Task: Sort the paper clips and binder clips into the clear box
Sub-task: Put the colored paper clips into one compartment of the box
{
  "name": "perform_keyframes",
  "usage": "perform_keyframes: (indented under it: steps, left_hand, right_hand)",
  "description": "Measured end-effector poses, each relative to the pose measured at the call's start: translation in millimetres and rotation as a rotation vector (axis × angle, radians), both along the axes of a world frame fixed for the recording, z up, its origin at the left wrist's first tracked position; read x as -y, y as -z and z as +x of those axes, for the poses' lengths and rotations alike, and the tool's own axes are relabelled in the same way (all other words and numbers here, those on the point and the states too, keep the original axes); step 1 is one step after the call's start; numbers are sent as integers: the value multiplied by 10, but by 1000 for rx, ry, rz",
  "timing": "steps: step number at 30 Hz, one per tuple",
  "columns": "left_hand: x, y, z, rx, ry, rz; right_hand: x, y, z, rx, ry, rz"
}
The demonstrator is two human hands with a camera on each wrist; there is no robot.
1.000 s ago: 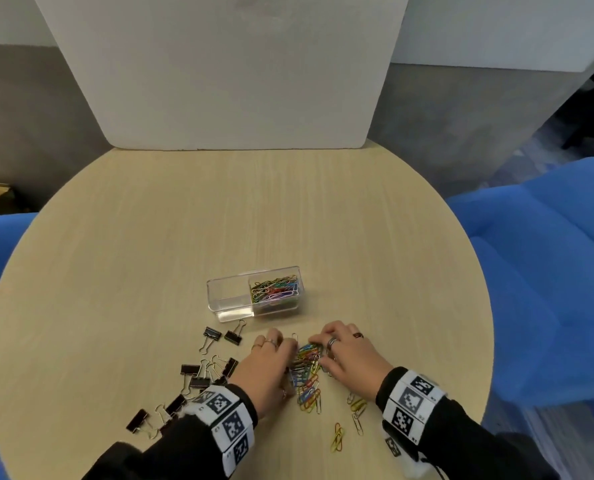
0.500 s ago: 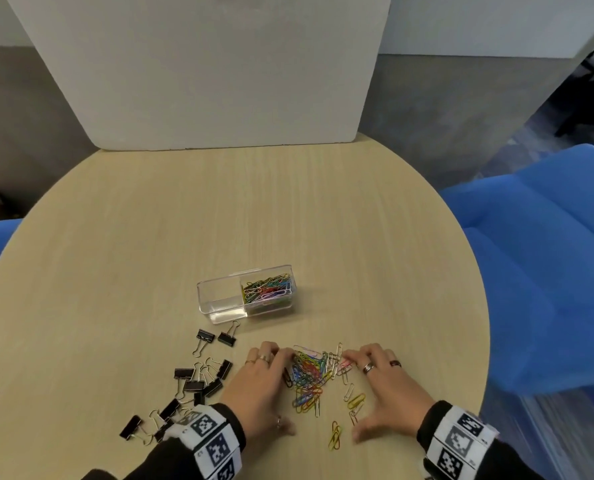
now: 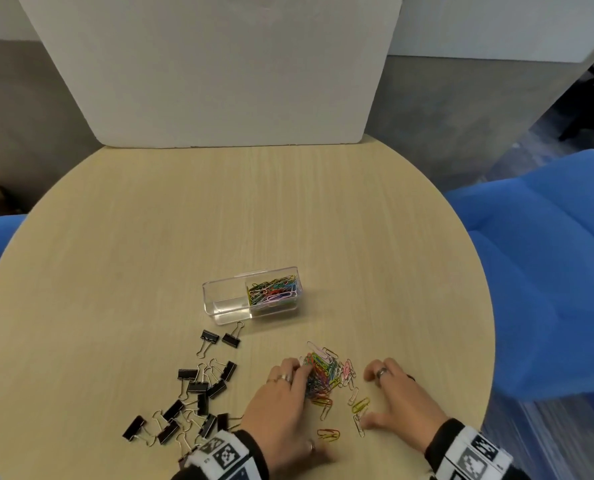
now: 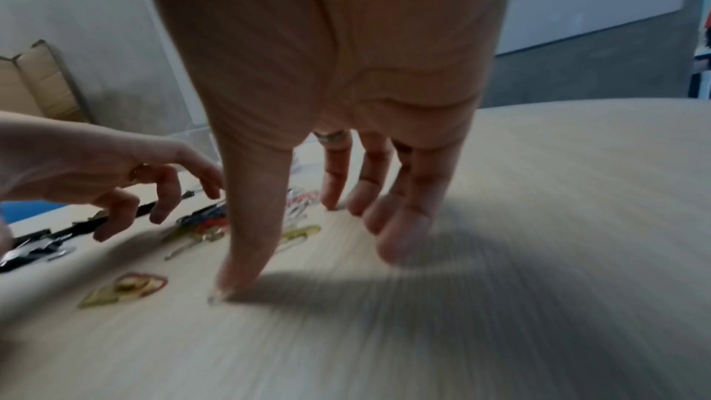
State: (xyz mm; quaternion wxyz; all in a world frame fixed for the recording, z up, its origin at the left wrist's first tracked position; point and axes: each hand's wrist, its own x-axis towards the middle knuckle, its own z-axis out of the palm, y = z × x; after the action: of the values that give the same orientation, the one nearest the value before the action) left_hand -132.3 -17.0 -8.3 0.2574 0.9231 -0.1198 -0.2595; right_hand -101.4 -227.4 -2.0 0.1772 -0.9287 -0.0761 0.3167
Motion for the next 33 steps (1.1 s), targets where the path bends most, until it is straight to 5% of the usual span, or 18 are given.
perform_keyframes:
  steps: [4,15,23,28,33]
  left_hand:
    - [130,49,-33,31,83,98]
    - [102,108,221,140,-151,145]
    - [10,37,198,102,-129,-164]
    - [-357,-292,364,332,-217,-129]
    - [-692,-502,645,585,-318,85]
  right_hand:
    - [-37,52,-2,-21,-35,52]
    - [-135,94,99,165,126,52]
    - [-365,95,-45,246,129,154]
    - [-436,75,152,209,62,-61]
    - [-564,110,30,143,-66,15]
